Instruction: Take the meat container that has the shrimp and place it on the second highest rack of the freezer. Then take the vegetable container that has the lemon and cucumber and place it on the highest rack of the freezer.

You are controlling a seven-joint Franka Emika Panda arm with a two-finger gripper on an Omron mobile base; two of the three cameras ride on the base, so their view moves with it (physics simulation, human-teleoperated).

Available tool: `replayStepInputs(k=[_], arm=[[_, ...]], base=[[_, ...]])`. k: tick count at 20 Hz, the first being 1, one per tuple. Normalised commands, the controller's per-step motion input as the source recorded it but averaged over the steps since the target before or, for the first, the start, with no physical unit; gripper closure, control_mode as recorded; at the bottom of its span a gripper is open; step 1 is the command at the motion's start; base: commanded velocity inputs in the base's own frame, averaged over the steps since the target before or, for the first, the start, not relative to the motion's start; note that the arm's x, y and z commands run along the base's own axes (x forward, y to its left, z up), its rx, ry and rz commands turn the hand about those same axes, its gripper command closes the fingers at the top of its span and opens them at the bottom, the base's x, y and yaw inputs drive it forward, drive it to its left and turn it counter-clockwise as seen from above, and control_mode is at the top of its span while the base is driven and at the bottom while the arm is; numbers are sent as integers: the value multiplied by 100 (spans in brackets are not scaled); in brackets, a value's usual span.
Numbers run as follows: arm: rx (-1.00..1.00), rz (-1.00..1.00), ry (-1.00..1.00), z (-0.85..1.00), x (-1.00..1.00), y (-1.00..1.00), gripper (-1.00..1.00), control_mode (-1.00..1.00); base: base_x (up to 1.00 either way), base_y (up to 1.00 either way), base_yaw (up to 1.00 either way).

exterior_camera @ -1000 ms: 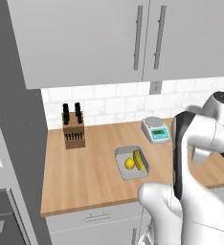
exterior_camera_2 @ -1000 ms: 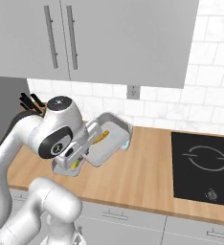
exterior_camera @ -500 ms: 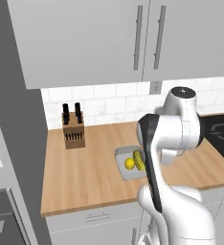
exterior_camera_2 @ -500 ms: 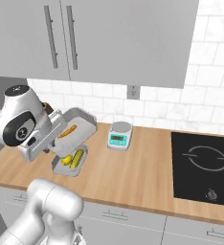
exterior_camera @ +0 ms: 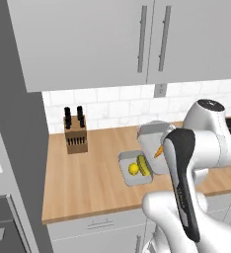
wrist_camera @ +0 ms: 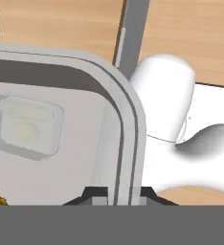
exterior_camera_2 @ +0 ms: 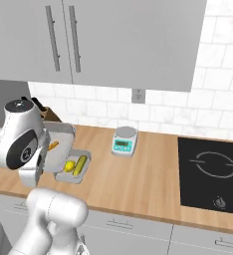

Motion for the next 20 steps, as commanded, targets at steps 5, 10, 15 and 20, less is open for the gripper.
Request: replayStepInputs(k=[5,10,15,20], arm=[[0,24,-10,6,-43,8,100,-100],[0,-11,-19,19,-25,11,100,-100],[1,-7,-2,7,-27,-5,100,-100],[8,-13,-5,0,-32,-28,100,-100]], base=[[0,0,0],[0,0,0],[0,0,0],[0,0,0]])
